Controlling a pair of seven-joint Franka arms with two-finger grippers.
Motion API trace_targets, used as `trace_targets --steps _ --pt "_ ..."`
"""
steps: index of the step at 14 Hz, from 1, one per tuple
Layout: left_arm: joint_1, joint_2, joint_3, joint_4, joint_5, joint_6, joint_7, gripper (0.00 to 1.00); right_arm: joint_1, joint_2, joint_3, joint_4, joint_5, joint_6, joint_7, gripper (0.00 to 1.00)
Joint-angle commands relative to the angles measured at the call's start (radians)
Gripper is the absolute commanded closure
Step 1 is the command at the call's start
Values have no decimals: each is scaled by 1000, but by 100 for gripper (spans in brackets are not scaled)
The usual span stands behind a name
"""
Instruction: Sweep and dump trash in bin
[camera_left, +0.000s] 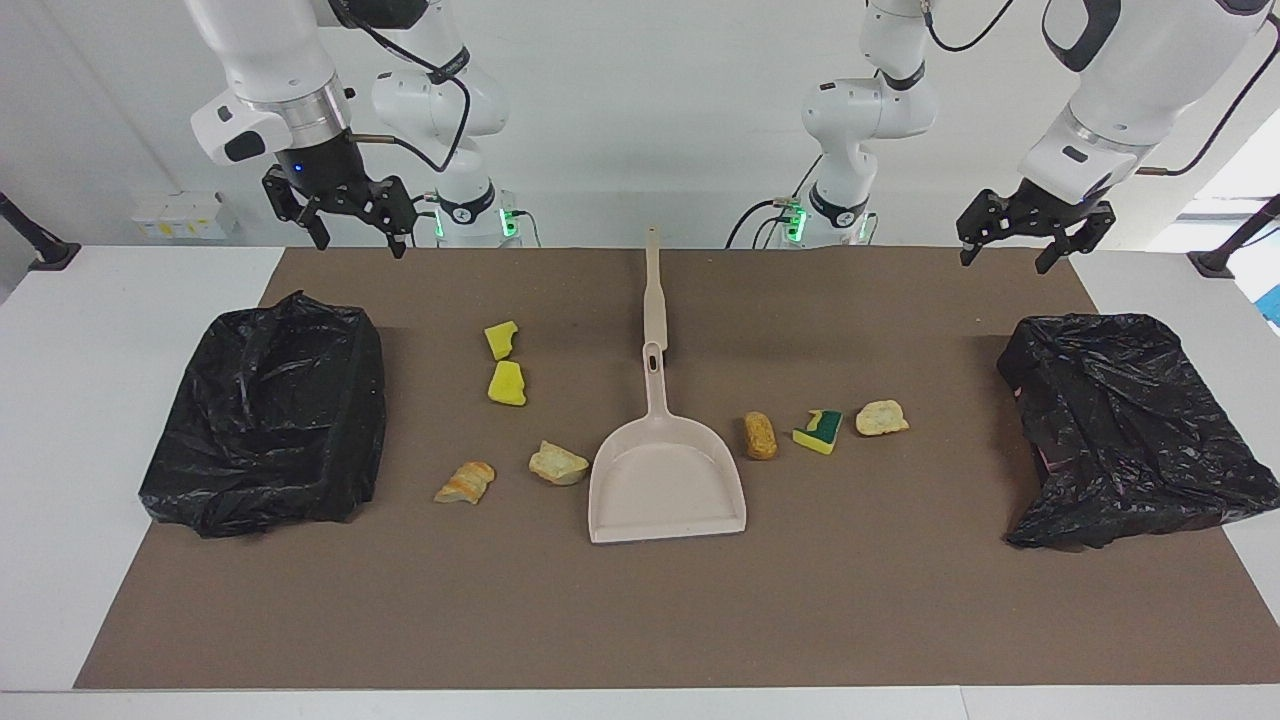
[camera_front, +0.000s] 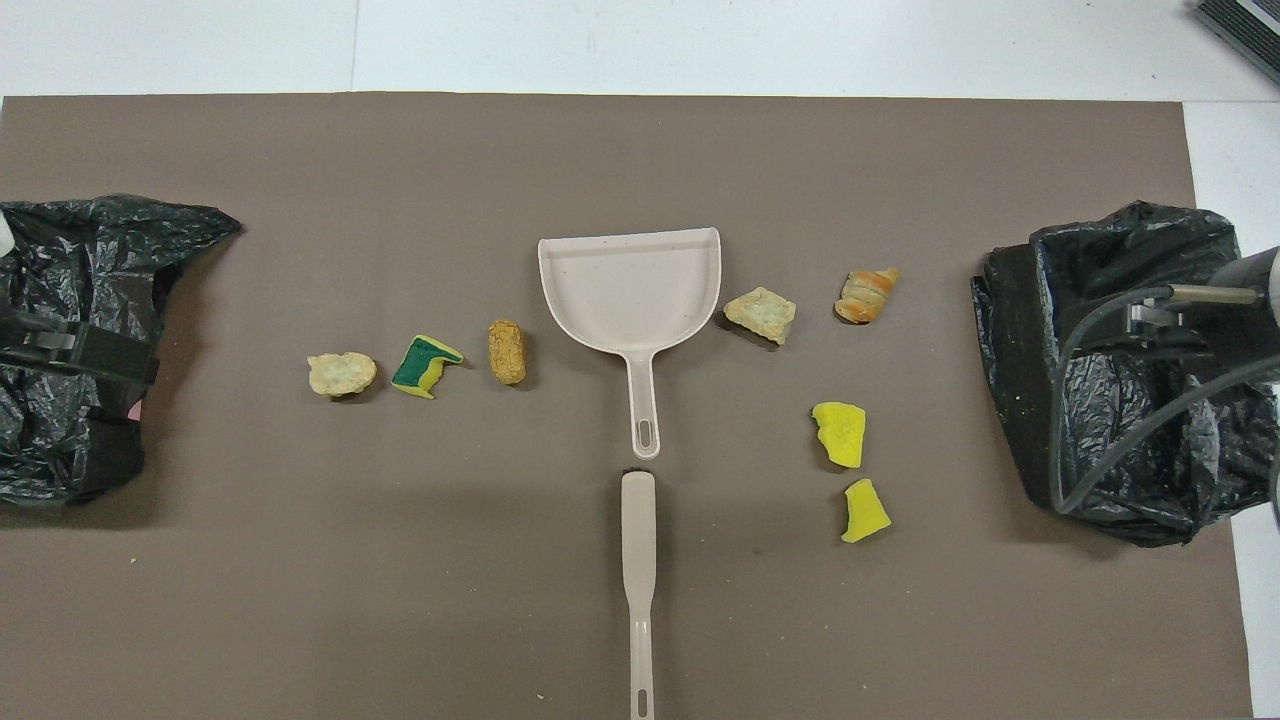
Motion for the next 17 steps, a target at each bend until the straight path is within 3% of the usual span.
trace_targets --steps 1,9,13,17 --pt "-10 -28 3 -28 3 -5 2 0 -6 -13 4 -17 13 9 5 0" --pt "-10 -28 3 -28 3 -6 2 0 0 -2 9 -14 -4 1 7 0" --pt "-10 -26 3 -28 3 -5 1 0 124 56 9 -4 -7 77 100 0" --pt "-10 -28 3 -28 3 -5 1 0 254 185 9 3 -12 200 261 0"
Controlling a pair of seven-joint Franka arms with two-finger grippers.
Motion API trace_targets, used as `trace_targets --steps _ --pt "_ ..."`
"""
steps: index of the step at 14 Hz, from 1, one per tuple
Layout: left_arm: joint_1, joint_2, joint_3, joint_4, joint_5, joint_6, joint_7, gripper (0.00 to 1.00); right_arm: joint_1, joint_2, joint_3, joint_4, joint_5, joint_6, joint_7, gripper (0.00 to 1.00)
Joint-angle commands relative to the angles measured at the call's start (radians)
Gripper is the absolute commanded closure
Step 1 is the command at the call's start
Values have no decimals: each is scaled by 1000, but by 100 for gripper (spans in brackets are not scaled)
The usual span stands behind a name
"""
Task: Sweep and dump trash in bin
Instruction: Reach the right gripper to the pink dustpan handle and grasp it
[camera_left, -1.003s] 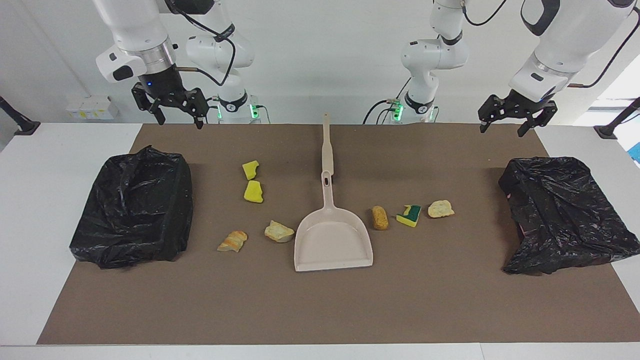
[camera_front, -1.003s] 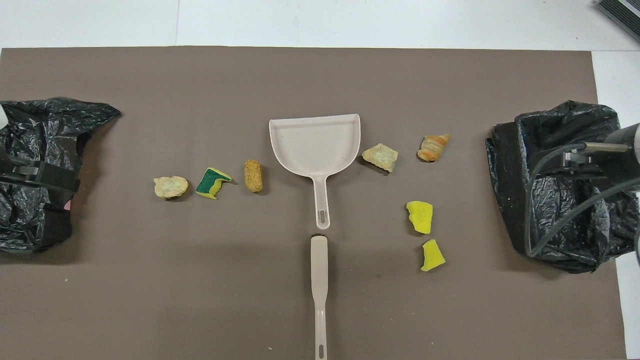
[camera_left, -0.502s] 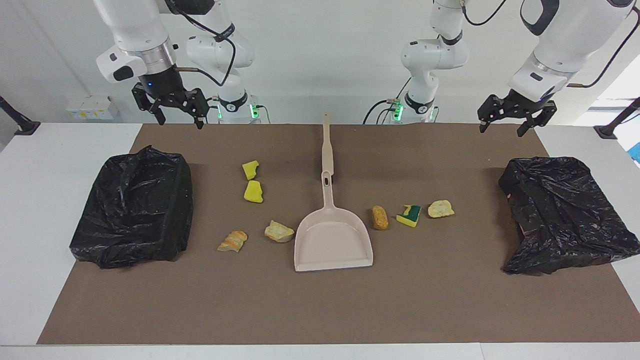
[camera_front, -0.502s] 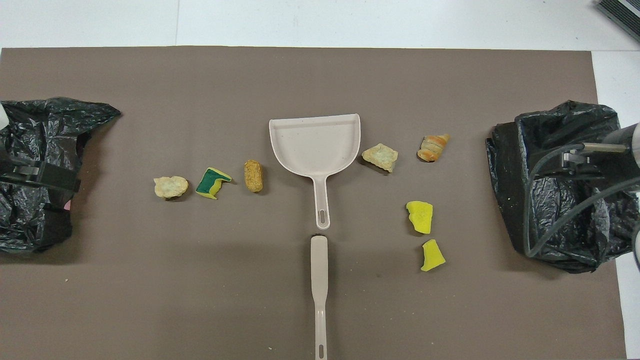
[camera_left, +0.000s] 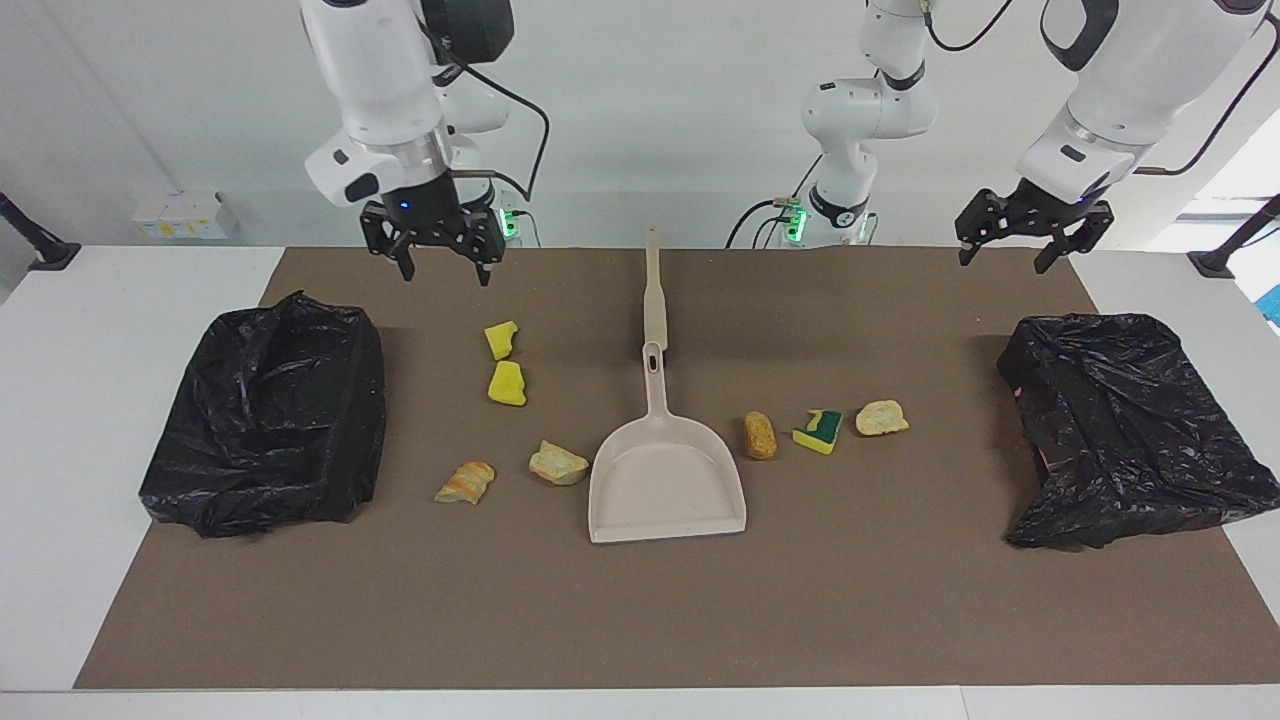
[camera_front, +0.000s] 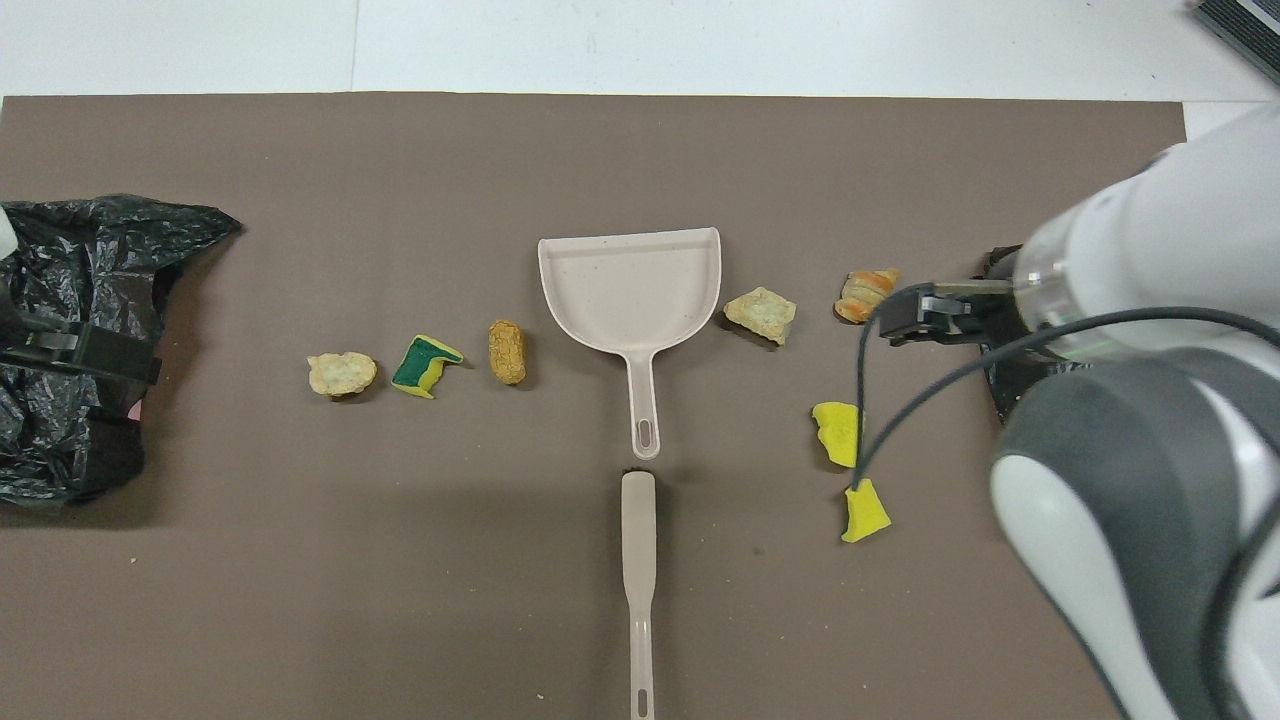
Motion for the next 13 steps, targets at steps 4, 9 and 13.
trace_targets --steps 4,9,13 --pt "-10 -26 6 -28 3 -5 1 0 153 208 0 50 -33 150 191 0" --pt "-10 -26 6 -28 3 -5 1 0 261 294 0 48 -36 240 251 0" --pt "-10 -26 5 -28 3 -5 1 0 314 357 0 24 -85 323 254 0"
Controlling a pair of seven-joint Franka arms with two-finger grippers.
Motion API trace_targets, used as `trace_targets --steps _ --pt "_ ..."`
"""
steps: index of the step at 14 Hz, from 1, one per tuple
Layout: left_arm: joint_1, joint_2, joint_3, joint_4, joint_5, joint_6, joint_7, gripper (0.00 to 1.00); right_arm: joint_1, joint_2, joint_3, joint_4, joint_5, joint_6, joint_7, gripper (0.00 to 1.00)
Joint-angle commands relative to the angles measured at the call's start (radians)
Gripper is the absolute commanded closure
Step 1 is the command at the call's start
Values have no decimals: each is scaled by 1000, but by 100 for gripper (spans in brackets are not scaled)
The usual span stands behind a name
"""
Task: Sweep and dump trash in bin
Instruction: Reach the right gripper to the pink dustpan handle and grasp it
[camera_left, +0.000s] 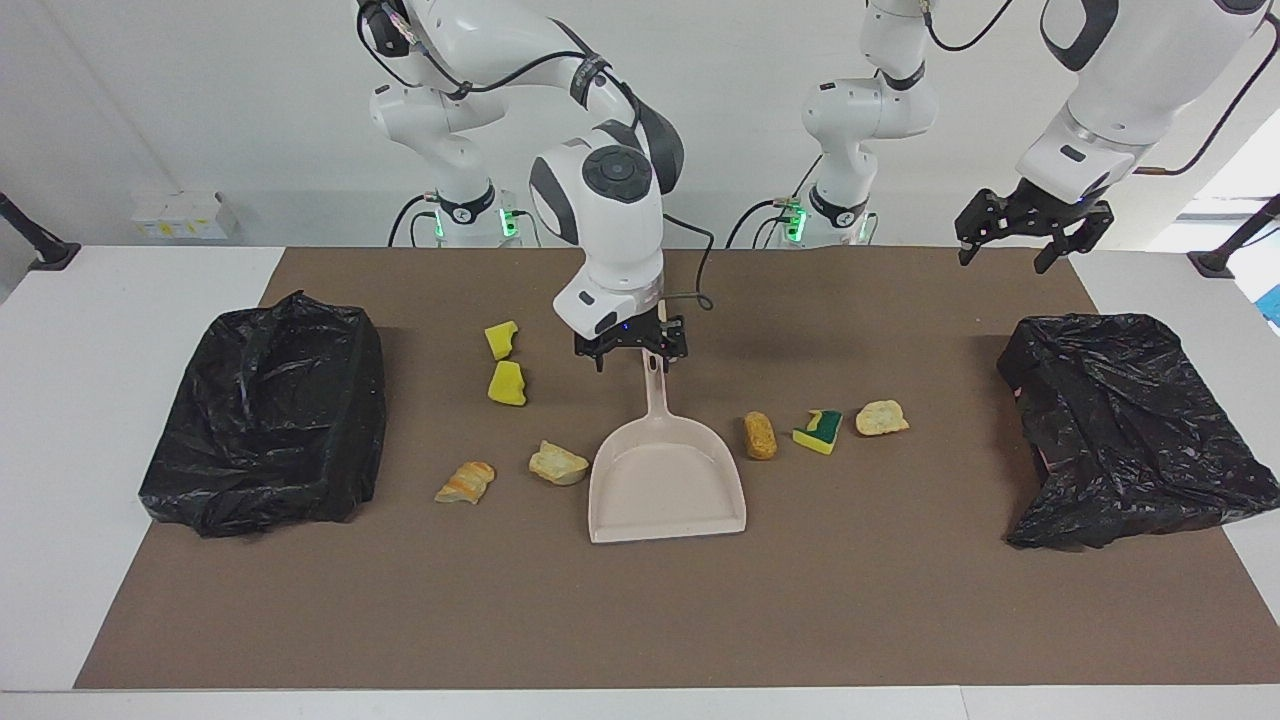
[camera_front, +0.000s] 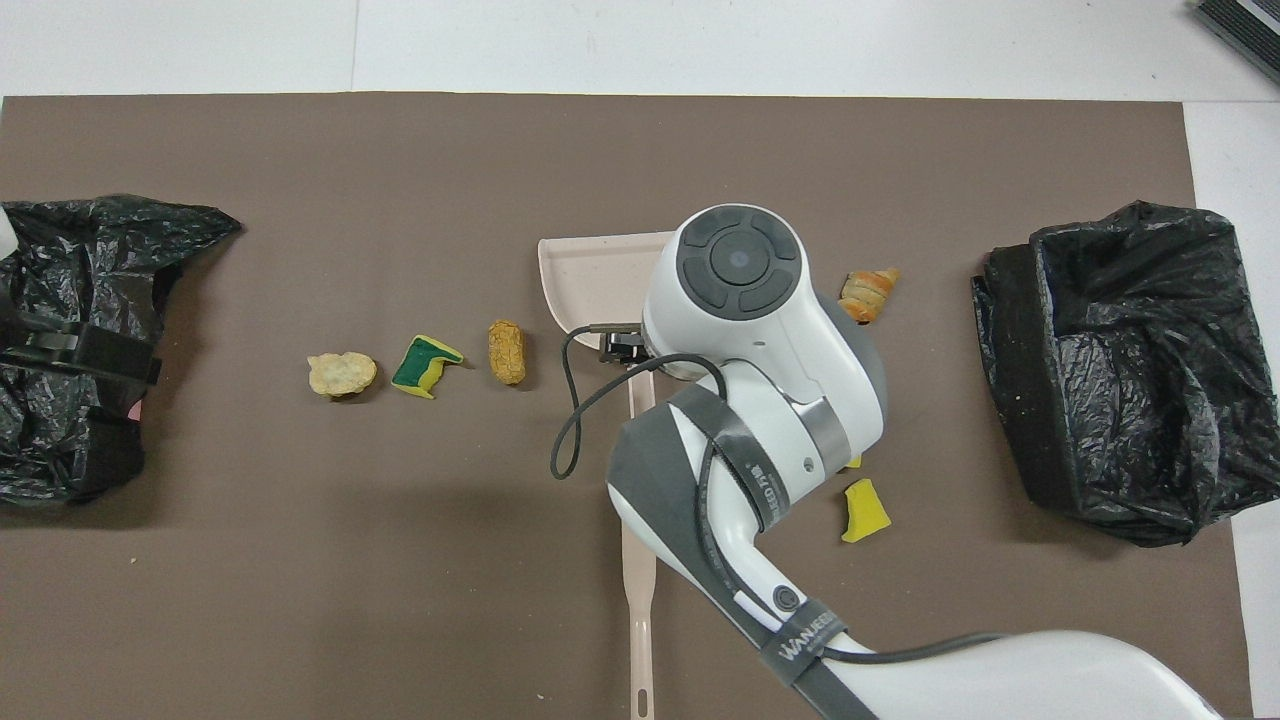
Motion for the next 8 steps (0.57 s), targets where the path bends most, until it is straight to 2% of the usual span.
trace_targets --steps 1,6,8 --pt "-9 -27 5 -28 3 -5 1 0 26 58 -1 3 -64 49 23 0" --pt "-9 -27 5 -28 3 -5 1 0 32 73 1 -64 -66 109 9 2" --pt "-9 -27 5 -30 3 -5 1 0 36 75 2 -73 -64 100 8 18"
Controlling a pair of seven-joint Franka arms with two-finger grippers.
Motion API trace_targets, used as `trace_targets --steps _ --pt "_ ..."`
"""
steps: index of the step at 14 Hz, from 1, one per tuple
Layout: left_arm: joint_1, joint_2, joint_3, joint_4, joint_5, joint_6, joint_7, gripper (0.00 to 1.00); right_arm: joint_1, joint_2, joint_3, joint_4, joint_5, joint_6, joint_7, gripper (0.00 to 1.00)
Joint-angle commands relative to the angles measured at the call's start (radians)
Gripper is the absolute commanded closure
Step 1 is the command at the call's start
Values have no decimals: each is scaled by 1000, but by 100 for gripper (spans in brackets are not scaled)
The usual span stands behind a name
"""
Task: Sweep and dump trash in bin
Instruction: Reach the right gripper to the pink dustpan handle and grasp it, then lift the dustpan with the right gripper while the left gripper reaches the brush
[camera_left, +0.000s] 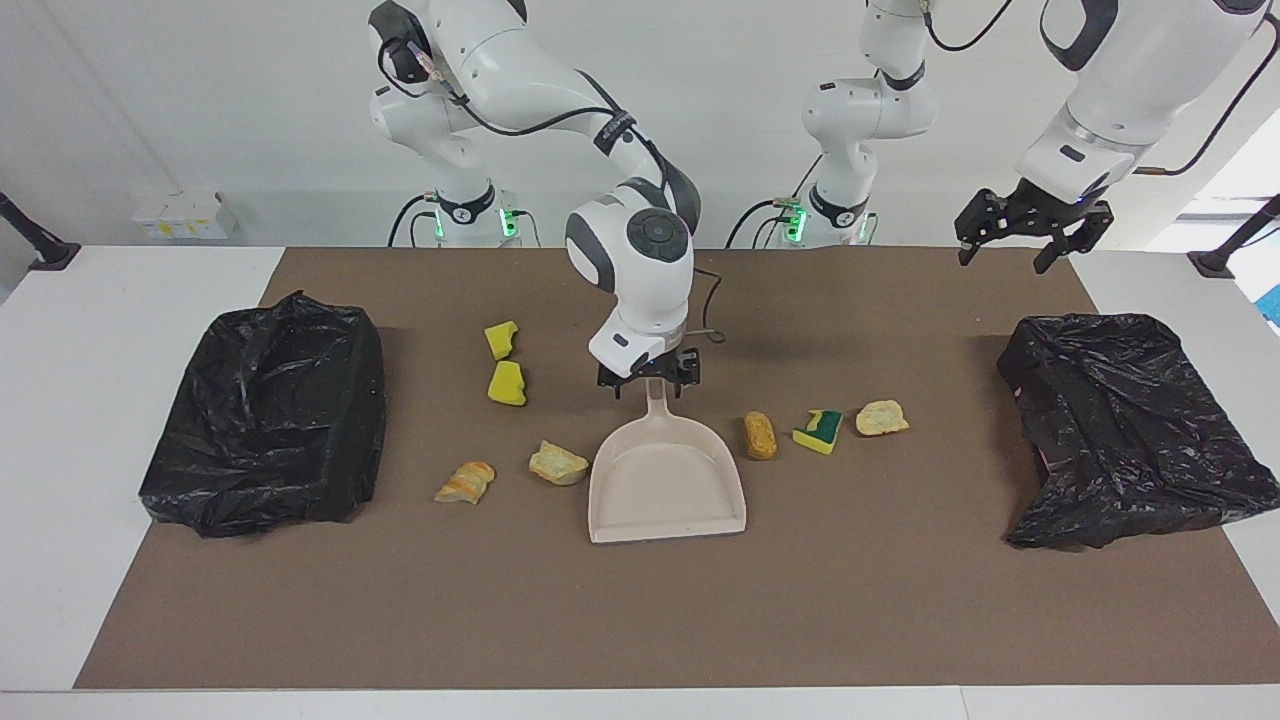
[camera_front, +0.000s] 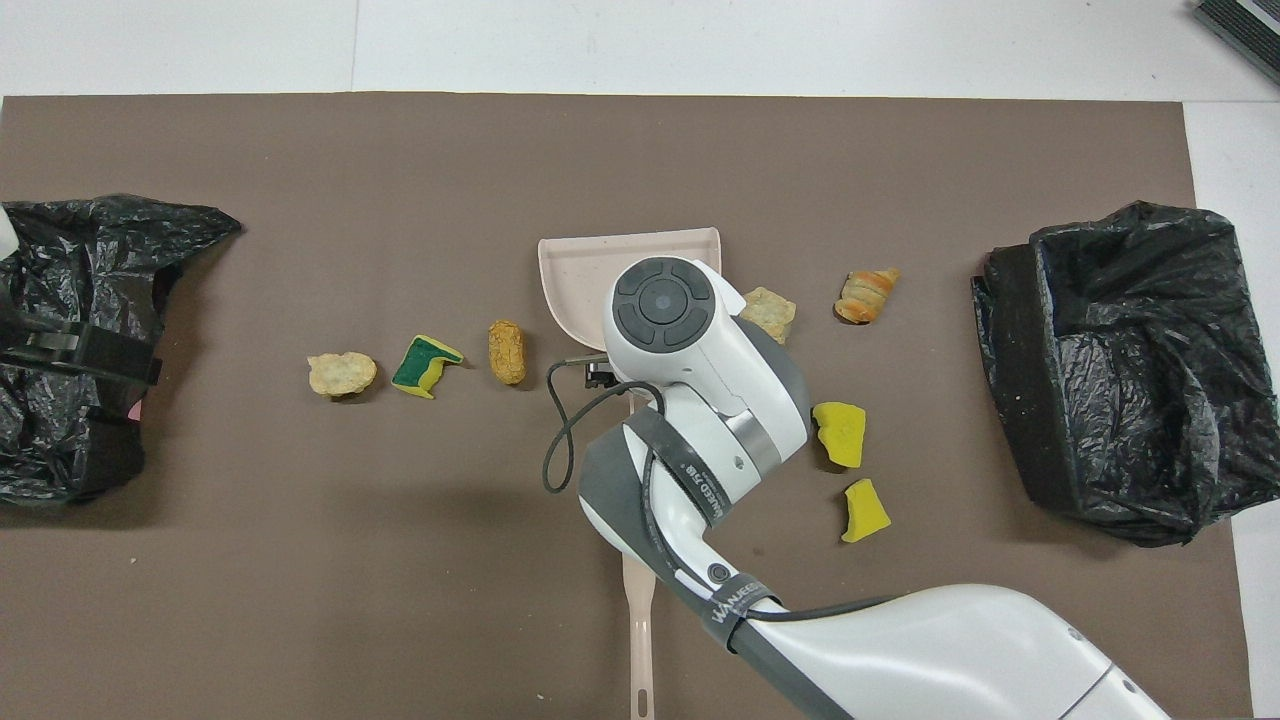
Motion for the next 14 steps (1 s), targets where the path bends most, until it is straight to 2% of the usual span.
trace_targets --steps 1,6,7,9,11,14 --pt "-9 -27 5 -30 3 -5 1 0 2 -12 2 -27 -14 9 7 23" --pt "-9 -27 5 -30 3 0 1 0 2 -18 4 -38 18 -9 6 47" --pt "-9 -27 5 -30 3 0 1 0 2 -17 4 -35 20 -9 6 59" --pt "-9 -27 5 -30 3 0 1 0 -1 -14 4 -25 18 -8 7 100" --pt "-9 -27 5 -30 3 0 1 0 -4 -12 4 -22 9 11 -17 100" --pt "-17 -29 5 -39 3 3 -1 0 -15 -15 4 -5 5 21 -194 100"
